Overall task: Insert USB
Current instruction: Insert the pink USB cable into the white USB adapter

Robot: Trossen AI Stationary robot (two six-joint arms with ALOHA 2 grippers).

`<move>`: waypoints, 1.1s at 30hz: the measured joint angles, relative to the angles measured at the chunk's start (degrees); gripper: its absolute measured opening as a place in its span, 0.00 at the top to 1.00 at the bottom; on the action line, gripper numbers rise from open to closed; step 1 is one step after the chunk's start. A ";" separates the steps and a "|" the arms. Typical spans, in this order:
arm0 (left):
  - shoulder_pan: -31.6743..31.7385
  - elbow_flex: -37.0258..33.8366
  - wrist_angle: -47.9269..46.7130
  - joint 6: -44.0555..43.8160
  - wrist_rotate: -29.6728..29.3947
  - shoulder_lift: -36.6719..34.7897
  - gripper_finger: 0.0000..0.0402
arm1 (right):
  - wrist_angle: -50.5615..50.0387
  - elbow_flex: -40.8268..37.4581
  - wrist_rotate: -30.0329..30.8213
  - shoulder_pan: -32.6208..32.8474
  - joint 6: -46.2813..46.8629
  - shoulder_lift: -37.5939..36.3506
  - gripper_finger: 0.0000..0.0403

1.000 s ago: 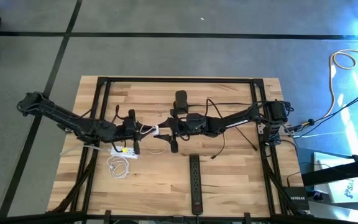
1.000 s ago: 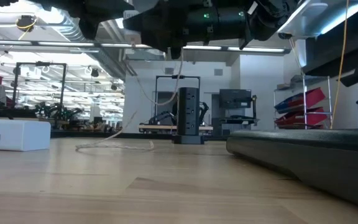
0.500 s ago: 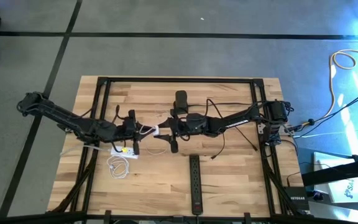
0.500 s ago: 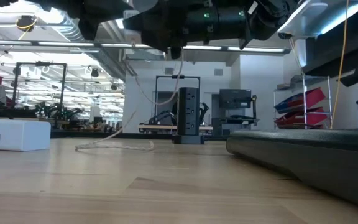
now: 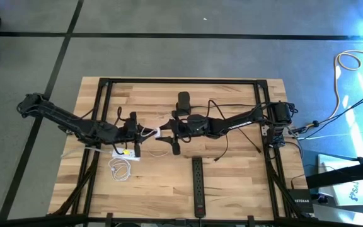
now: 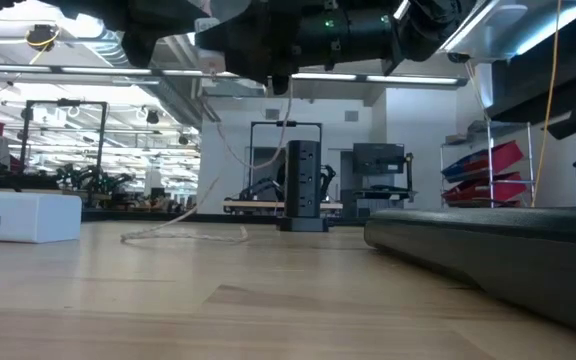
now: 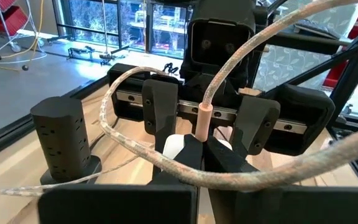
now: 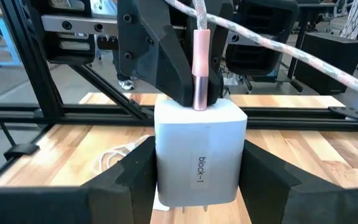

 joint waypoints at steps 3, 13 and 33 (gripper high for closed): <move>0.21 -0.09 0.24 0.37 -0.01 0.08 1.00 | -1.76 0.43 0.77 0.02 -0.57 0.00 0.59; 0.29 -0.11 2.33 1.68 -0.03 -0.44 0.97 | -0.35 0.50 0.70 -0.09 -0.87 -0.07 0.59; -1.14 -0.09 -2.01 0.34 0.29 -0.53 0.60 | -1.20 -1.94 2.56 0.07 2.47 -0.07 0.59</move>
